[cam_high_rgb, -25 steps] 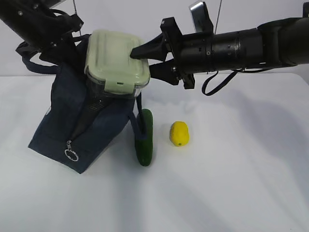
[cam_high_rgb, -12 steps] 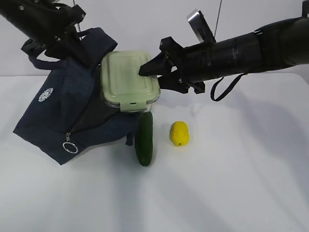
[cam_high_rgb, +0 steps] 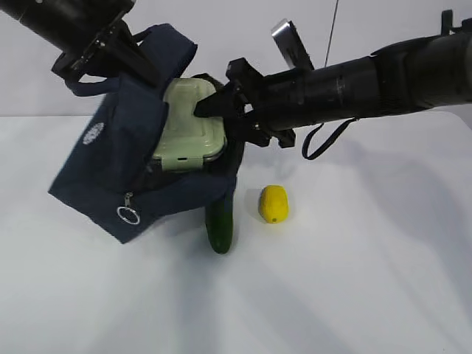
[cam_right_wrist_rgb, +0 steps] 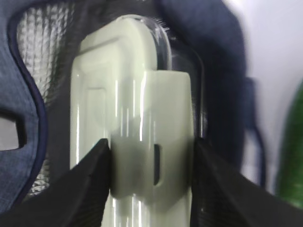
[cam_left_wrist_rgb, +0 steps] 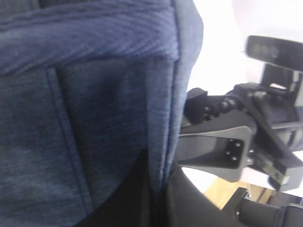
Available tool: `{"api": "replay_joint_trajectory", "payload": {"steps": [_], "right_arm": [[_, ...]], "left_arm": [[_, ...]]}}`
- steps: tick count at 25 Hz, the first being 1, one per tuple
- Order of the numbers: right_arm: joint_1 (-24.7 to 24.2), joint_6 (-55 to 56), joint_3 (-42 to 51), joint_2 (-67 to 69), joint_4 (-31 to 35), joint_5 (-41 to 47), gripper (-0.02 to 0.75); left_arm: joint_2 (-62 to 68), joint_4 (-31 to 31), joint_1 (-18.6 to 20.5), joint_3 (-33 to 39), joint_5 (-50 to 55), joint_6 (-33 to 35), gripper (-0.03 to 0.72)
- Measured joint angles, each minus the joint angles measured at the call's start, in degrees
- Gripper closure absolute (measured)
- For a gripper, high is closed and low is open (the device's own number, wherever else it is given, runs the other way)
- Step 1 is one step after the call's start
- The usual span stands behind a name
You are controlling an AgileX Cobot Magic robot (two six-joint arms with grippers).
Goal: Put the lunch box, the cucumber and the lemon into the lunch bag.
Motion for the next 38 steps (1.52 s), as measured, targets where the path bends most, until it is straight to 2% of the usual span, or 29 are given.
{"api": "replay_joint_trajectory", "payload": {"steps": [10, 18, 28, 33, 38], "right_arm": [[2.7, -2.2, -1.2, 0.2, 3.4, -0.4, 0.370], [4.9, -2.2, -5.7, 0.6, -2.2, -3.2, 0.371], [5.1, -2.2, -6.4, 6.9, -2.8, -2.1, 0.371], [5.1, -2.2, -6.5, 8.9, 0.5, -0.3, 0.370], [5.2, -2.2, -8.2, 8.9, 1.0, 0.4, 0.371]], "left_arm": [[-0.5, -3.0, 0.1, 0.0, 0.0, 0.7, 0.692], [-0.5, -6.3, 0.1, 0.0, -0.1, 1.2, 0.692], [-0.5, -4.3, 0.1, 0.0, -0.1, 1.2, 0.692], [-0.5, -3.2, 0.1, 0.0, -0.1, 1.0, 0.692], [0.8, -3.2, 0.2, 0.0, -0.1, 1.0, 0.692]]}}
